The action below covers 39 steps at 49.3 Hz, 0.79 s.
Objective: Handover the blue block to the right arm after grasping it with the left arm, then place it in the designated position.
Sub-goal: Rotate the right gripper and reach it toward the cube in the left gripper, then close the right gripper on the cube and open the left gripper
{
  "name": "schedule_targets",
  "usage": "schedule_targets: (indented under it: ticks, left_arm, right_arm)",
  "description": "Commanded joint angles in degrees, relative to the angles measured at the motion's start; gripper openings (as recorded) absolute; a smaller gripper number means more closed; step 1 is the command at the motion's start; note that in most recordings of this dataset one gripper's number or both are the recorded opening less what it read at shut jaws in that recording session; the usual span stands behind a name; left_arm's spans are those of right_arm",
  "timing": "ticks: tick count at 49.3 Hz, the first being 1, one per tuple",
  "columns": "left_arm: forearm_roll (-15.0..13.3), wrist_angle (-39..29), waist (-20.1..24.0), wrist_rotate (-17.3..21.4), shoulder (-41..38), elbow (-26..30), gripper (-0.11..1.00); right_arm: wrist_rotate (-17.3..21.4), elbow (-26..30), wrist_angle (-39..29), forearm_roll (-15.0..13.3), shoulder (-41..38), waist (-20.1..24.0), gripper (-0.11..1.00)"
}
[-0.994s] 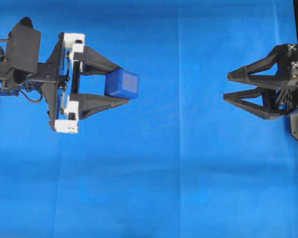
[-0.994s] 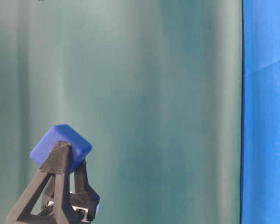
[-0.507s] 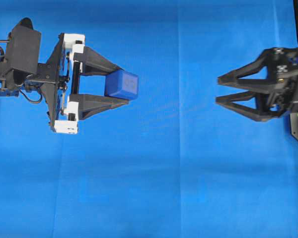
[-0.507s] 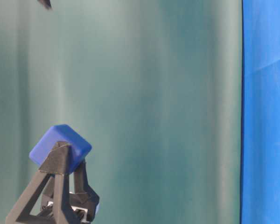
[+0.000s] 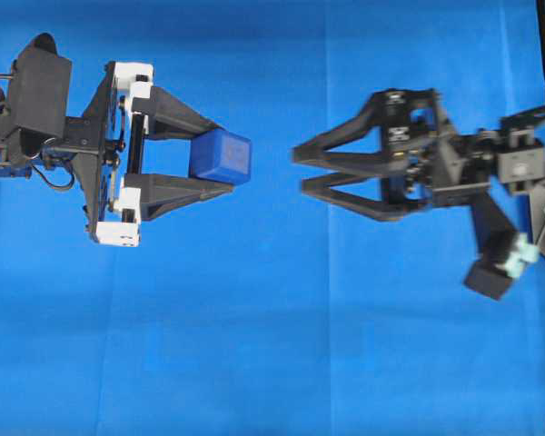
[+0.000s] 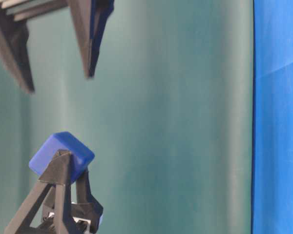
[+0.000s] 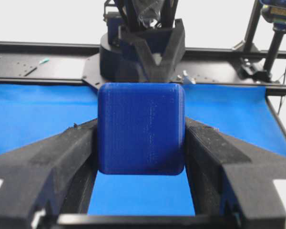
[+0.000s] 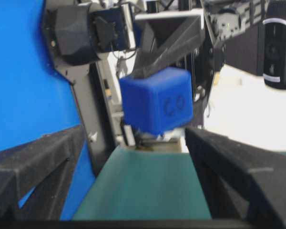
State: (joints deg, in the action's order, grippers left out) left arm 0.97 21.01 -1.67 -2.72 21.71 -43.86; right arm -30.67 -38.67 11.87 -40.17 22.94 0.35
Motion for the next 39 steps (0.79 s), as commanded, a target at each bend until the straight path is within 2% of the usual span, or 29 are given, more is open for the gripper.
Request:
schedule_targets:
  ticks: [1, 22, 32, 39]
  left_arm:
    - [0.0, 0.5, -0.4, 0.0, 1.1, 0.6, 0.46]
    - [0.0, 0.3, -0.7, -0.1, 1.1, 0.5, 0.46]
    - [0.0, 0.0, -1.0, -0.1, 1.2, 0.4, 0.46]
    - [-0.1, -0.1, -1.0, -0.1, 1.3, 0.3, 0.46]
  right_arm:
    - [0.1, 3.9, 1.3, -1.0, -1.9, -0.3, 0.96]
    - [0.1, 15.2, 1.1, -5.7, -13.2, -0.5, 0.96]
    - [0.1, 16.9, 1.0, -7.2, -14.7, -0.6, 0.96]
    - [0.1, 16.9, 0.6, -7.2, -14.7, -0.5, 0.96]
